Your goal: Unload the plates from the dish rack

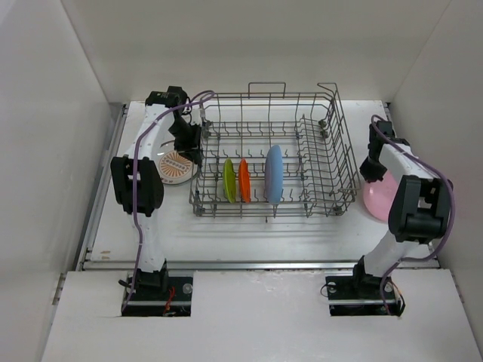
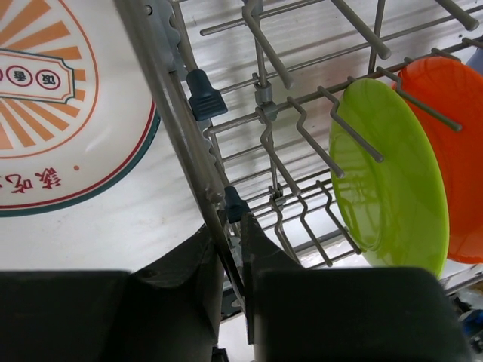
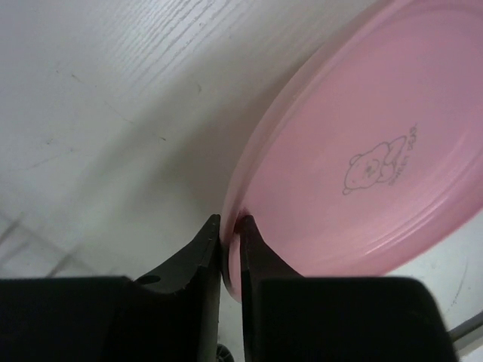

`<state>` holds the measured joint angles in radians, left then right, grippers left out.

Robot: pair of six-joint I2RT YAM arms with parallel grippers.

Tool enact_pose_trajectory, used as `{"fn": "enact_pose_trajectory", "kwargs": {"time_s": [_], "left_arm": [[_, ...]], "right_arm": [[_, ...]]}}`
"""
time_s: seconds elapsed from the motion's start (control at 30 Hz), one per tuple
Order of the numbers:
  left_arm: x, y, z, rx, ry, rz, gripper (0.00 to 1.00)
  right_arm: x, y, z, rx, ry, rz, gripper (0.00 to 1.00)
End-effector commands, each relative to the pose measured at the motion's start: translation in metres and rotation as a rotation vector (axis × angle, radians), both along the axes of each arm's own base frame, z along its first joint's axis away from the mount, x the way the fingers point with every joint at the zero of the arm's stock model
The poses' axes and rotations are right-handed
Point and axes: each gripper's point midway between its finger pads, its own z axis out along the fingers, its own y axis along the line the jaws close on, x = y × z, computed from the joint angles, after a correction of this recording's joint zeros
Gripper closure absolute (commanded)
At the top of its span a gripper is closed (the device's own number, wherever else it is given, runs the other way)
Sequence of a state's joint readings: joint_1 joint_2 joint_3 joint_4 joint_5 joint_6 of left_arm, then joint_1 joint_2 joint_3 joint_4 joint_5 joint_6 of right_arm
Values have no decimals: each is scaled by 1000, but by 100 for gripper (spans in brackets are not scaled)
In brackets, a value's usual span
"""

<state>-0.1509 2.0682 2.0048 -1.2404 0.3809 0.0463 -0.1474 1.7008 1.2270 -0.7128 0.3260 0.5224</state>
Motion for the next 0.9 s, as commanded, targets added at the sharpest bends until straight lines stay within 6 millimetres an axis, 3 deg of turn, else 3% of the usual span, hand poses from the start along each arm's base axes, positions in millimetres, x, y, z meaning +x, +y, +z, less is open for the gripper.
{"fn": "enact_pose_trajectory", "kwargs": {"time_s": [0.0, 0.07, 0.1, 0.2, 0.33, 0.43, 0.47, 0.53, 0.57, 0.6, 0.67, 0.7, 0.73, 0.77, 0.8, 0.87], "left_arm": [[-7, 14, 18, 68, -77, -86, 88], [-7, 14, 18, 68, -77, -87, 86], [-9, 14, 18, 69, -68, -87, 84], [-11, 14, 19, 62, -61, -99, 80], [-13, 14, 19, 64, -55, -109, 77], [-12, 15, 25, 63, -82, -120, 69], [-10, 14, 28, 62, -93, -119, 67], [-9, 17, 38, 72, -129, -126, 65], [-9, 17, 41, 72, -132, -126, 64], [-10, 19, 44, 84, -146, -124, 62], [-8, 21, 50, 93, -171, -130, 62], [-8, 21, 50, 93, -171, -130, 61], [-11, 21, 59, 90, -195, -128, 60], [-12, 22, 63, 91, -210, -136, 60], [-12, 23, 65, 99, -223, -134, 57], [-19, 27, 73, 110, -252, -129, 55]], "right_arm": [[42, 24, -14, 182, -110, 42, 85], [45, 27, -14, 198, -111, 63, 74], [45, 29, -14, 209, -112, 69, 62], [47, 31, 9, 204, -177, 92, 48], [42, 22, 52, 137, -266, 77, 40], [34, 14, 117, 56, -417, 70, 33], [26, 15, 158, 3, -511, 70, 31], [16, 19, 204, -62, -616, 94, 28], [11, 28, 232, -100, -679, 114, 14], [-3, 35, 264, -122, -770, 132, 12], [-14, 54, 297, -142, -854, 209, 12], [-18, 82, 306, -108, -891, 310, 12], [-27, 98, 316, -86, -925, 380, 12], [-30, 115, 321, -56, -946, 448, 12], [-34, 152, 320, 27, -951, 596, 12], [-33, 189, 291, 111, -856, 744, 14]]}}
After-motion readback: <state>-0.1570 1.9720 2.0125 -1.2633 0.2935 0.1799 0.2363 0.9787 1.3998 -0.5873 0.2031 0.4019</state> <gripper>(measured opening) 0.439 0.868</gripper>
